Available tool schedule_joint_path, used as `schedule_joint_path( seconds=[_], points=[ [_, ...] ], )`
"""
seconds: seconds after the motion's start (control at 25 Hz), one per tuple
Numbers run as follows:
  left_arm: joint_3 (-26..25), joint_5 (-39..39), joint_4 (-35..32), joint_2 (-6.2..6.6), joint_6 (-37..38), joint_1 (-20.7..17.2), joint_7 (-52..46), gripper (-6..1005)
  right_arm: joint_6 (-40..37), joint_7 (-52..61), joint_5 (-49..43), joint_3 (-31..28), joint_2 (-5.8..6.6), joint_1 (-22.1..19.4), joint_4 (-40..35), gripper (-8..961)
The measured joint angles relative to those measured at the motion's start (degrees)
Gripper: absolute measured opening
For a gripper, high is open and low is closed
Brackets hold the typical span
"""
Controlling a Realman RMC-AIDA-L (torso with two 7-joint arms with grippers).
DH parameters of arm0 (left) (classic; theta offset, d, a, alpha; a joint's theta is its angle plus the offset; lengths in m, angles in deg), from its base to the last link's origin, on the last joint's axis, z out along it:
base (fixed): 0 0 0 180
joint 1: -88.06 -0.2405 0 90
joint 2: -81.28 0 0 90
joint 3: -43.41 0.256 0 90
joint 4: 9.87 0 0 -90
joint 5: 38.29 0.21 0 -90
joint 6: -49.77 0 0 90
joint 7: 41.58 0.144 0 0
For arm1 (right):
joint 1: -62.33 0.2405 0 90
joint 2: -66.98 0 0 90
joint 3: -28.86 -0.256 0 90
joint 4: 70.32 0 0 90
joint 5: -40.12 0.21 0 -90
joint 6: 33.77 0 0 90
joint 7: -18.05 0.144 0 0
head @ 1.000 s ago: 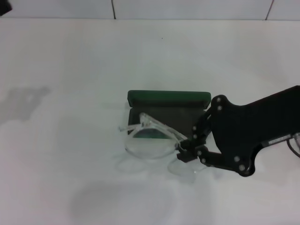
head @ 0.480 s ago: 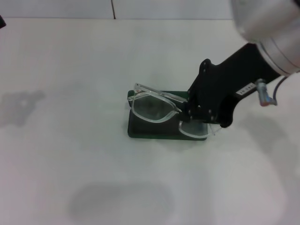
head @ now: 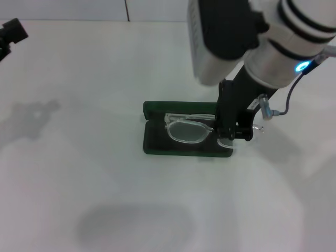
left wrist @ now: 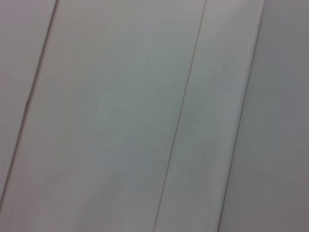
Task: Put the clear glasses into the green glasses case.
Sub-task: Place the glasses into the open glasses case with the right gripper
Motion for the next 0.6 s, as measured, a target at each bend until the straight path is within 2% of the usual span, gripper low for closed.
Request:
schedule_joint_path(
  seconds=[0.2,0.6],
  points=[
    [-0.02,1.20,0.85,-0.54,-0.20,1.01,0.50,51,3.41,-4.14,-0.97,3.17,-0.17,1.56,4.15,61],
    [-0.40,0.61,2.06,-1.94,-0.21,1.13,0.58,51,6.53,-9.86,0.04,3.82,-0.22,4.38,12.84,61]
  ],
)
